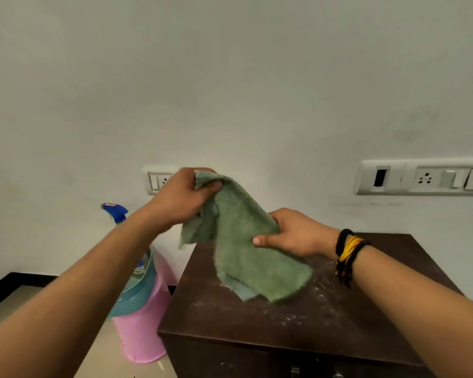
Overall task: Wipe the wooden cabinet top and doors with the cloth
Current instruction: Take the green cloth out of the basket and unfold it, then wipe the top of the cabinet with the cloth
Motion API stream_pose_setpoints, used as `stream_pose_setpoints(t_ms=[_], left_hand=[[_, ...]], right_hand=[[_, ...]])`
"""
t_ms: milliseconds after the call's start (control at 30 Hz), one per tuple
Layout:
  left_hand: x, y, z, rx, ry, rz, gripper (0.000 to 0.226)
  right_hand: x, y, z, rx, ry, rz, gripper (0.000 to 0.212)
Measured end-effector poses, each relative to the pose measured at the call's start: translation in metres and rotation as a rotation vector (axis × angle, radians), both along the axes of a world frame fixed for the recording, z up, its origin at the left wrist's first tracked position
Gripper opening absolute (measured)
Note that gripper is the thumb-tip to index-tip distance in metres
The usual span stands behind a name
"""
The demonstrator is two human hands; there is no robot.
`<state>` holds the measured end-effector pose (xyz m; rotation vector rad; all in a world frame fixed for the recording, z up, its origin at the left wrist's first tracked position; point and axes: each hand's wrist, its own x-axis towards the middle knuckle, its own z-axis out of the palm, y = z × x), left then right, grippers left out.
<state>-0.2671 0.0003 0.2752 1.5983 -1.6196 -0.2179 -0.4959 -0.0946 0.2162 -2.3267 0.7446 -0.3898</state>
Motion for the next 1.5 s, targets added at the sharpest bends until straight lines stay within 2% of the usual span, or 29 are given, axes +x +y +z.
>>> stream_pose_setpoints(t_ms=[67,200,267,300,333,367,433,467,500,567,633,667,700,733,767,800,867,933,1067,1200,1367,1433,1500], left_hand=[[0.008,-0.004,0.007,-0.083,-0.198,0.076,0.011],[0.023,0.01,0.03,-0.252,-0.296,0.072,0.013],[0.027,0.023,0.036,-0.271,-0.355,-0.046,0.014],[0.027,0.028,0.032,-0.221,-0.371,-0.122,0.012],[0.027,0.03,0.023,-0.135,-0.4,-0.177,0.017],[0.027,0.03,0.008,-0.01,-0.444,-0.219,0.026],[0.025,0.025,-0.034,0.345,-0.526,-0.288,0.03],[0.025,0.021,-0.057,0.496,-0.545,-0.332,0.027],[0.028,0.015,-0.076,0.588,-0.532,-0.358,0.033],[0.034,0.0,-0.102,0.616,-0.466,-0.316,0.047],[0.037,-0.018,-0.112,0.549,-0.466,-0.243,0.044],[0.038,-0.028,-0.115,0.511,-0.525,-0.189,0.036],[0.037,-0.036,-0.118,0.482,-0.662,-0.092,0.027],[0.036,-0.042,-0.122,0.428,-0.841,0.022,0.029],[0.034,-0.043,-0.127,0.397,-0.994,0.138,0.042],[0.03,-0.039,-0.133,0.337,-1.026,0.202,0.049],[0.017,-0.023,-0.149,0.216,-0.921,0.221,0.045],[0.005,-0.003,-0.174,0.196,-0.823,0.18,0.044],[0.004,0.011,-0.212,0.474,-0.607,0.164,0.068],[0.014,-0.003,-0.219,0.577,-0.656,0.151,0.073],[0.02,-0.018,-0.209,0.656,-0.62,0.192,0.066],[0.017,-0.001,-0.215,0.687,-0.606,0.186,0.07],[-0.003,0.021,-0.231,0.639,-0.632,0.129,0.079]], right_hand=[[0.015,-0.016,-0.01,-0.073,-0.027,-0.083,0.027],[0.058,-0.042,-0.01,-0.246,-0.259,-0.194,0.014],[0.074,-0.046,-0.014,-0.276,-0.342,-0.174,0.024],[0.078,-0.046,-0.021,-0.286,-0.336,-0.146,0.032],[0.081,-0.046,-0.034,-0.306,-0.268,-0.099,0.039],[0.08,-0.045,-0.05,-0.342,-0.115,-0.024,0.042],[0.072,-0.045,-0.086,-0.403,0.297,0.128,0.042],[0.065,-0.047,-0.101,-0.38,0.425,0.164,0.041],[0.058,-0.049,-0.108,-0.335,0.476,0.169,0.041],[0.048,-0.055,-0.107,-0.309,0.467,0.108,0.043],[0.043,-0.06,-0.095,-0.361,0.454,0.047,0.043],[0.04,-0.061,-0.09,-0.376,0.444,0.025,0.041],[0.036,-0.062,-0.085,-0.388,0.436,0.012,0.04],[0.031,-0.061,-0.082,-0.399,0.439,0.004,0.039],[0.025,-0.06,-0.082,-0.41,0.439,-0.005,0.038],[0.018,-0.058,-0.083,-0.425,0.442,-0.015,0.038],[0.001,-0.053,-0.093,-0.454,0.458,-0.044,0.042],[-0.015,-0.045,-0.111,-0.462,0.49,-0.07,0.053],[-0.017,-0.028,-0.14,-0.402,0.535,-0.05,0.073],[0.005,-0.031,-0.148,-0.402,0.486,-0.04,0.078],[0.013,-0.041,-0.156,-0.395,0.516,-0.03,0.082],[0.011,-0.04,-0.162,-0.382,0.513,-0.033,0.087],[0.012,-0.039,-0.167,-0.392,0.486,-0.057,0.09]])
